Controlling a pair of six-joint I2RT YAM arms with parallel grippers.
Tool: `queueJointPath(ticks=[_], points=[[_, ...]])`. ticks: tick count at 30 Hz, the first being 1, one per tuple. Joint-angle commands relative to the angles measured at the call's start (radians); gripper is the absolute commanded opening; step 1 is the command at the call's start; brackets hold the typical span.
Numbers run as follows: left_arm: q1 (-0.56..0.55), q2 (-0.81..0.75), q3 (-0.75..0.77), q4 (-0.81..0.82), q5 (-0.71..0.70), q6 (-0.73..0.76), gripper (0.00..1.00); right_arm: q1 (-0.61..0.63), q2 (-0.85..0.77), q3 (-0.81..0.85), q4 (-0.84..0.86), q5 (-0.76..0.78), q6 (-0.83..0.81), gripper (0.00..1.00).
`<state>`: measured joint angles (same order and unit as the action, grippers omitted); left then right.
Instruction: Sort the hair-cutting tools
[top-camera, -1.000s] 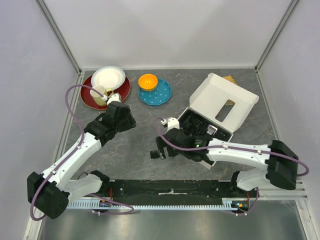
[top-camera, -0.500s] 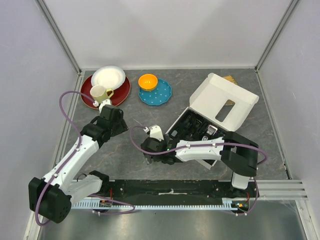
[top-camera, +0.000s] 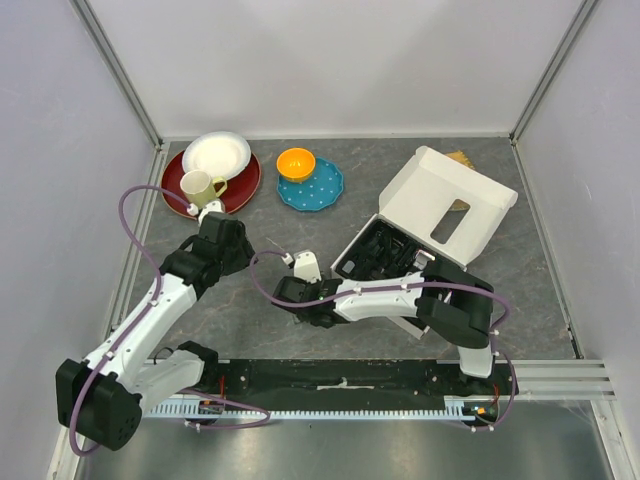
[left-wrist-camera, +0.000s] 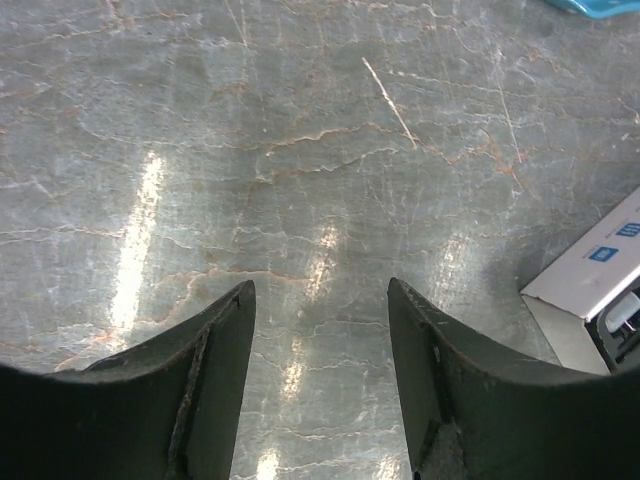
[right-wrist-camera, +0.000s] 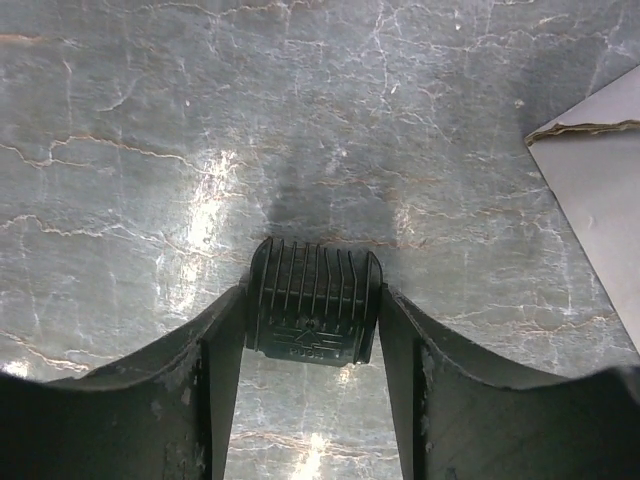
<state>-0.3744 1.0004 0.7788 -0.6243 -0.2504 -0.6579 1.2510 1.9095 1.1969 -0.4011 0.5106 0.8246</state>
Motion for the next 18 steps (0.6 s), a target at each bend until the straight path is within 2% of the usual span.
queueJointPath(ticks=[1, 3, 6, 11, 18], points=[[0.006, -0.011, -0.01, 0.046, 0.043, 0.014, 0.63, 0.001, 0.054, 0.013, -0.038, -0.02, 0.033, 0.54], [0.006, -0.013, -0.01, 0.047, 0.052, 0.015, 0.62, 0.001, 0.048, 0.01, -0.038, -0.021, 0.038, 0.44], [0.006, -0.016, -0.009, 0.051, 0.068, 0.02, 0.62, 0.001, 0.02, 0.003, -0.038, -0.014, 0.042, 0.35], [0.006, -0.042, -0.009, 0.063, 0.108, 0.024, 0.62, 0.001, -0.104, -0.023, -0.033, 0.034, 0.048, 0.33], [0.005, -0.114, -0.081, 0.227, 0.354, 0.014, 0.62, -0.039, -0.453, -0.134, -0.008, 0.11, 0.067, 0.33]])
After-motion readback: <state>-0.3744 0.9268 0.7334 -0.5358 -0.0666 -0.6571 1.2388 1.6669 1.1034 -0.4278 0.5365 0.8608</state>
